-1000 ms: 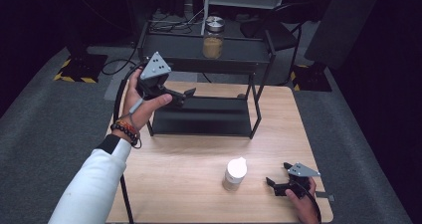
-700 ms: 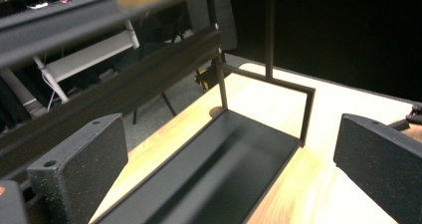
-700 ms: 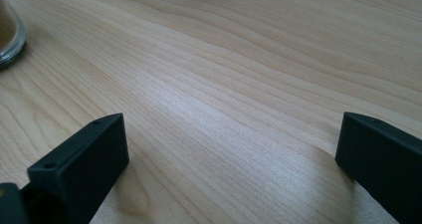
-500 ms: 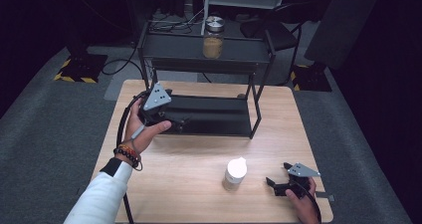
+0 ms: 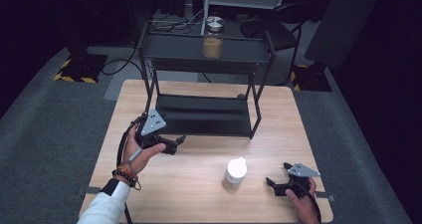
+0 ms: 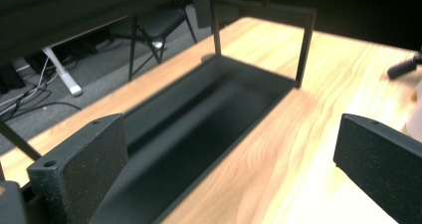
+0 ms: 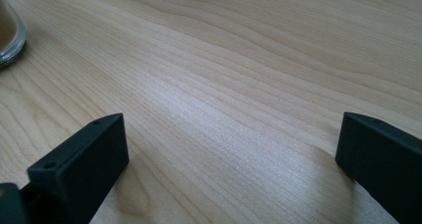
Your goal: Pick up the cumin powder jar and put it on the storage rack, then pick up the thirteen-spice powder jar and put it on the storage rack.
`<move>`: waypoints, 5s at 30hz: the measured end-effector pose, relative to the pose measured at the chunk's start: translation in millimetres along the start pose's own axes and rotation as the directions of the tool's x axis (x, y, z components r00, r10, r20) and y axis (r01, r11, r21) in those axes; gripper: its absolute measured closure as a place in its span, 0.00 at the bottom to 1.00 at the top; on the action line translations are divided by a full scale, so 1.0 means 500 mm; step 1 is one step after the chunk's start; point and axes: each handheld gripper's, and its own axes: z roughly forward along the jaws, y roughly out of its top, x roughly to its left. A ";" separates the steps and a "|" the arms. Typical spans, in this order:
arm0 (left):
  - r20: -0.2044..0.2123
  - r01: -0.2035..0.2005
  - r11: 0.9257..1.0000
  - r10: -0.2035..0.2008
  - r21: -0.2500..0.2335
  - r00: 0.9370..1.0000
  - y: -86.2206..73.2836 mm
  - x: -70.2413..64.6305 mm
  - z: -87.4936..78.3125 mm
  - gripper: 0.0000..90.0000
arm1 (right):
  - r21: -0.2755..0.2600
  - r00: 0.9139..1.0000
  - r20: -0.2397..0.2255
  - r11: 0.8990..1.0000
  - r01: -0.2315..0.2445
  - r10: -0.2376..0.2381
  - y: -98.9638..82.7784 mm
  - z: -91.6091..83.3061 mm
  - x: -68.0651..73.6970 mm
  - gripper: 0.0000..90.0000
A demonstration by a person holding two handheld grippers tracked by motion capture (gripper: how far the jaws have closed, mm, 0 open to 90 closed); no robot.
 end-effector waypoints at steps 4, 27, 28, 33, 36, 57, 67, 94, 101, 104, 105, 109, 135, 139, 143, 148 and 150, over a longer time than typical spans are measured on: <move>0.004 0.016 1.000 -0.016 0.007 1.000 -0.032 -0.005 0.001 0.00 | 0.000 1.000 0.000 1.000 0.000 0.000 0.000 0.000 0.000 0.00; 0.009 0.087 0.993 -0.088 0.082 0.996 -0.176 -0.039 0.023 0.00 | 0.000 1.000 0.001 1.000 -0.001 0.001 0.000 0.000 0.001 0.00; 0.010 0.092 0.992 -0.094 0.083 0.996 -0.183 -0.040 0.023 0.00 | 0.000 1.000 0.001 1.000 -0.001 0.001 0.000 0.000 0.001 0.00; 0.014 0.110 0.987 -0.112 0.114 0.994 -0.209 -0.044 0.029 0.00 | 0.000 1.000 0.001 1.000 -0.001 0.001 0.000 0.000 0.001 0.00; 0.012 0.111 0.985 -0.113 0.131 0.994 -0.221 -0.048 0.032 0.00 | 0.000 1.000 0.001 1.000 -0.001 0.001 0.000 0.000 0.001 0.00; 0.018 0.097 0.978 -0.102 0.182 0.995 -0.257 -0.063 0.047 0.00 | 0.000 1.000 0.002 1.000 -0.001 0.001 0.000 0.000 0.001 0.00; 0.016 0.098 0.979 -0.103 0.178 0.995 -0.259 -0.064 0.046 0.00 | 0.000 1.000 -0.001 1.000 0.000 0.000 0.000 0.000 0.000 0.00; 0.008 0.104 0.979 -0.107 0.177 0.994 -0.258 -0.066 0.049 0.00 | 0.000 1.000 -0.002 1.000 0.002 -0.002 0.000 0.000 0.000 0.00; 0.006 0.105 0.979 -0.108 0.177 0.994 -0.258 -0.067 0.049 0.00 | 0.000 1.000 -0.003 1.000 0.003 -0.003 0.000 0.000 0.000 0.00; 0.006 0.105 0.979 -0.108 0.177 0.994 -0.258 -0.067 0.049 0.00 | 0.000 1.000 -0.003 1.000 0.003 -0.003 0.000 0.000 0.000 0.00; 0.006 0.106 0.979 -0.108 0.177 0.994 -0.258 -0.067 0.049 0.00 | 0.000 1.000 -0.003 1.000 0.003 -0.003 0.000 0.000 0.000 0.00; 0.006 0.106 0.979 -0.109 0.177 0.994 -0.258 -0.067 0.049 0.00 | 0.000 1.000 -0.004 1.000 0.003 -0.003 0.000 0.000 0.000 0.00; -0.003 0.111 0.978 -0.112 0.179 0.994 -0.257 -0.068 0.049 0.00 | -0.103 0.911 -0.371 0.983 0.150 -0.178 0.081 0.000 -0.048 0.00; -0.004 0.111 0.978 -0.112 0.178 0.994 -0.257 -0.068 0.049 0.00 | -0.104 0.889 -0.415 0.981 0.164 -0.193 0.103 0.014 -0.043 0.00; -0.004 0.112 0.977 -0.113 0.179 0.994 -0.257 -0.068 0.049 0.00 | -0.117 0.872 -0.437 0.975 0.188 -0.221 0.119 0.026 -0.031 0.00; -0.004 0.113 0.978 -0.114 0.178 0.994 -0.257 -0.068 0.049 0.00 | -0.147 0.854 -0.460 0.969 0.199 -0.245 0.130 0.040 -0.019 0.00; -0.005 0.112 0.978 -0.113 0.178 0.994 -0.257 -0.068 0.049 0.00 | -0.151 0.853 -0.460 0.968 0.199 -0.247 0.133 0.044 -0.012 0.00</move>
